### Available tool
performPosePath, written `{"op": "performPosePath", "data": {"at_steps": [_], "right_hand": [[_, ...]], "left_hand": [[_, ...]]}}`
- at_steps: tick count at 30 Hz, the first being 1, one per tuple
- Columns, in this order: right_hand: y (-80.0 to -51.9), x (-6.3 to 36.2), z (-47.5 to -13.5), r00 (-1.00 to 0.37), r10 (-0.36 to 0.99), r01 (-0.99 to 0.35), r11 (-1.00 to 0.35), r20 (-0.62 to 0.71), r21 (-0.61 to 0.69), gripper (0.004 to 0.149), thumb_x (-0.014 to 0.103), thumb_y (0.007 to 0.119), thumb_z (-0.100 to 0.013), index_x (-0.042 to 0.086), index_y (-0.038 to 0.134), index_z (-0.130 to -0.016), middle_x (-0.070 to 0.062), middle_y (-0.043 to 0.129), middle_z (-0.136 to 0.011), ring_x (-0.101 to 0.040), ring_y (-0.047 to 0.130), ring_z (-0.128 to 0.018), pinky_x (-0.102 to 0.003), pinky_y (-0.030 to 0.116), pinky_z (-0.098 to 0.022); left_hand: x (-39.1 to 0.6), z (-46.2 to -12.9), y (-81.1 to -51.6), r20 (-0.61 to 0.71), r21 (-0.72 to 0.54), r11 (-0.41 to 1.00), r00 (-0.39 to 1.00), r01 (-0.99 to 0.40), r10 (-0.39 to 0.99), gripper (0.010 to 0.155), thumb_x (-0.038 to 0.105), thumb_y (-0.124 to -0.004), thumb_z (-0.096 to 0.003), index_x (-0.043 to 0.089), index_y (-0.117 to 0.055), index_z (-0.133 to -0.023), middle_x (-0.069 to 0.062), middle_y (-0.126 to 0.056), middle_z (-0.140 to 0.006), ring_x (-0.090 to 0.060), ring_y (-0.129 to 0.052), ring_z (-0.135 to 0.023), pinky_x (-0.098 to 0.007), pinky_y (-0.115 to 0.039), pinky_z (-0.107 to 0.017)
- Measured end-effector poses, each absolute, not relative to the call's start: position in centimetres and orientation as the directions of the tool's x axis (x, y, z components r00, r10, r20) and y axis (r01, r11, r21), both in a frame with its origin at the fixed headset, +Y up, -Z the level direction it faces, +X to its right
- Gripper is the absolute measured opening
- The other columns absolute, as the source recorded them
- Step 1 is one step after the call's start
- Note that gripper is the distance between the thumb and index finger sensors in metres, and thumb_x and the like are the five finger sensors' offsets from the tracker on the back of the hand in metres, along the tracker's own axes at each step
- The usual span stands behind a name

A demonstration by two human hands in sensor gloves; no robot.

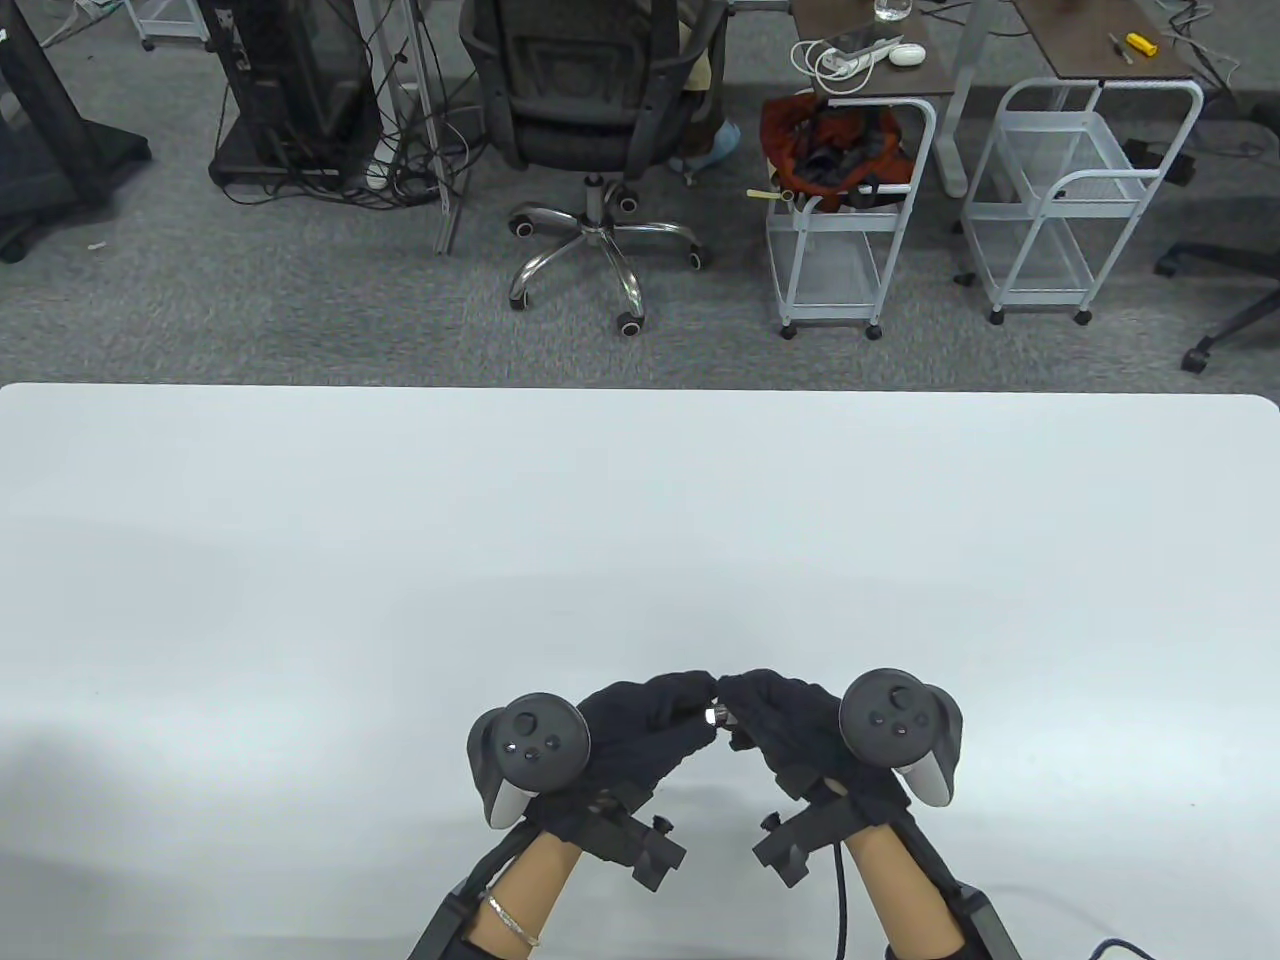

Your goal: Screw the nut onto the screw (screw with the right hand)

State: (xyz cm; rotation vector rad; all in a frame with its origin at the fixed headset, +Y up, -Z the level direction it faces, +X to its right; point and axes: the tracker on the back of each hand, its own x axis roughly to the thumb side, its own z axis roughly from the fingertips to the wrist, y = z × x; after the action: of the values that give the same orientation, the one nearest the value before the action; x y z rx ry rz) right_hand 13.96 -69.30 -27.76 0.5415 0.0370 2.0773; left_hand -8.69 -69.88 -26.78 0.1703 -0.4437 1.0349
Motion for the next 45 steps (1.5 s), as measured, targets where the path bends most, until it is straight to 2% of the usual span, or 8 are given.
{"op": "performPosePath", "data": {"at_steps": [7,13,18,24,29,34,39,45], "right_hand": [[-69.18,13.99,-27.52,-0.487,0.789,-0.832,-0.549,0.375,0.077,0.047,0.038,0.062,-0.06,0.0,0.089,-0.062,-0.024,0.1,-0.056,-0.032,0.104,-0.034,-0.053,0.079,-0.035],[-69.06,13.95,-27.67,-0.411,0.851,-0.772,-0.515,0.326,0.373,0.051,0.036,0.07,-0.06,-0.008,0.072,-0.086,-0.035,0.081,-0.083,-0.044,0.093,-0.063,-0.061,0.068,-0.05],[-69.02,13.95,-27.45,-0.493,0.779,-0.821,-0.564,0.388,0.091,0.048,0.04,0.062,-0.06,0.0,0.089,-0.063,-0.024,0.099,-0.058,-0.032,0.104,-0.036,-0.054,0.078,-0.036],[-69.06,13.92,-27.73,-0.434,0.836,-0.769,-0.538,0.334,0.346,0.051,0.038,0.071,-0.059,-0.006,0.073,-0.085,-0.033,0.083,-0.082,-0.042,0.094,-0.062,-0.06,0.07,-0.049],[-69.29,13.87,-27.58,-0.483,0.799,-0.83,-0.548,0.359,0.104,0.048,0.039,0.062,-0.061,0.0,0.088,-0.063,-0.024,0.099,-0.058,-0.033,0.104,-0.037,-0.054,0.078,-0.036],[-69.11,13.93,-27.76,-0.431,0.839,-0.769,-0.534,0.332,0.351,0.051,0.038,0.07,-0.06,-0.006,0.074,-0.085,-0.033,0.083,-0.083,-0.042,0.094,-0.062,-0.06,0.07,-0.049],[-69.09,13.98,-27.52,-0.47,0.805,-0.832,-0.541,0.363,0.123,0.047,0.039,0.062,-0.061,-0.001,0.088,-0.064,-0.025,0.098,-0.059,-0.033,0.104,-0.038,-0.054,0.078,-0.036],[-69.0,13.93,-27.67,-0.441,0.828,-0.768,-0.548,0.347,0.332,0.05,0.039,0.07,-0.06,-0.005,0.075,-0.083,-0.032,0.085,-0.08,-0.041,0.096,-0.06,-0.059,0.071,-0.048]], "left_hand": [[-8.37,-26.7,-69.8,0.458,-0.093,0.504,0.413,-0.859,0.787,0.043,0.039,-0.088,-0.0405,0.019,-0.092,-0.078,0.004,-0.112,-0.06,-0.011,-0.112,-0.046,-0.03,-0.092,-0.041],[-8.77,-26.72,-69.65,0.453,-0.058,0.514,0.437,-0.856,0.777,0.042,0.039,-0.088,-0.0408,0.019,-0.092,-0.078,0.003,-0.111,-0.061,-0.012,-0.112,-0.047,-0.031,-0.092,-0.042],[-8.44,-26.73,-69.85,0.454,-0.093,0.497,0.407,-0.863,0.792,0.042,0.039,-0.088,-0.0402,0.019,-0.092,-0.078,0.004,-0.112,-0.06,-0.011,-0.112,-0.046,-0.03,-0.092,-0.041],[-8.82,-26.77,-69.68,0.45,-0.054,0.513,0.438,-0.857,0.778,0.042,0.039,-0.088,-0.0403,0.02,-0.092,-0.078,0.003,-0.111,-0.061,-0.012,-0.112,-0.047,-0.03,-0.092,-0.042],[-8.54,-26.79,-69.91,0.455,-0.086,0.502,0.414,-0.861,0.788,0.043,0.04,-0.088,-0.04,0.02,-0.092,-0.078,0.004,-0.112,-0.06,-0.011,-0.112,-0.046,-0.03,-0.092,-0.041],[-8.85,-26.67,-69.52,0.458,-0.039,0.528,0.455,-0.848,0.764,0.042,0.039,-0.088,-0.0405,0.02,-0.092,-0.078,0.004,-0.111,-0.061,-0.011,-0.112,-0.047,-0.03,-0.092,-0.042],[-8.5,-26.63,-69.65,0.469,-0.084,0.506,0.414,-0.858,0.78,0.043,0.04,-0.088,-0.0405,0.02,-0.092,-0.078,0.004,-0.111,-0.06,-0.011,-0.111,-0.046,-0.03,-0.092,-0.042],[-8.75,-26.61,-69.46,0.468,-0.047,0.524,0.445,-0.85,0.764,0.043,0.04,-0.088,-0.0407,0.02,-0.092,-0.078,0.003,-0.111,-0.061,-0.012,-0.111,-0.047,-0.031,-0.092,-0.042]]}}
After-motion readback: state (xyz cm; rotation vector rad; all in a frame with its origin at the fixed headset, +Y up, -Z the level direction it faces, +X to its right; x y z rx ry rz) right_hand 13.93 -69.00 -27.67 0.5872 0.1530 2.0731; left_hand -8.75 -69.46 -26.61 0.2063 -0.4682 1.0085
